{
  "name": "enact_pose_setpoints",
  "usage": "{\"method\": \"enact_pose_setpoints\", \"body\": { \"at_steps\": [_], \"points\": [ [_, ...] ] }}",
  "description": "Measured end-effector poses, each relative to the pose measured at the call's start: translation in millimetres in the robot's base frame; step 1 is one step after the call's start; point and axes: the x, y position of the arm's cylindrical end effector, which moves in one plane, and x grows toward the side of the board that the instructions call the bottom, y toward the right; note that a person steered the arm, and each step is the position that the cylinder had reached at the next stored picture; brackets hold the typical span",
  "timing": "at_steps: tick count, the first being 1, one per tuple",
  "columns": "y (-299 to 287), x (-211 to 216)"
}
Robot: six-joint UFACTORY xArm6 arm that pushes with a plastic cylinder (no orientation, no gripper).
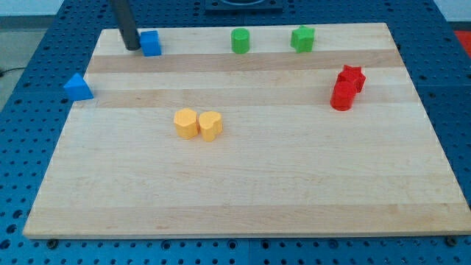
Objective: Push the blue triangle to the bottom left side of the blue cube
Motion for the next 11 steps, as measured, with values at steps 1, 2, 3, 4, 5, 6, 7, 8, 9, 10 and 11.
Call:
{"method": "enact_pose_setpoints", "body": {
  "at_steps": [1, 2, 3, 4, 5, 6, 7, 8, 9, 10, 11],
  "points": [
    [61.3, -4.0],
    [40.1, 0.3],
    [9.4, 67.0],
    [-4.7, 124.6],
    [-39.0, 190.1],
    [-102.3, 167.2],
    [-103.7, 134.6],
    [-87.0, 100.9],
    [-76.6, 63.7],
    [-68.5, 89.6],
    [-103.3, 122.3]
  ]
}}
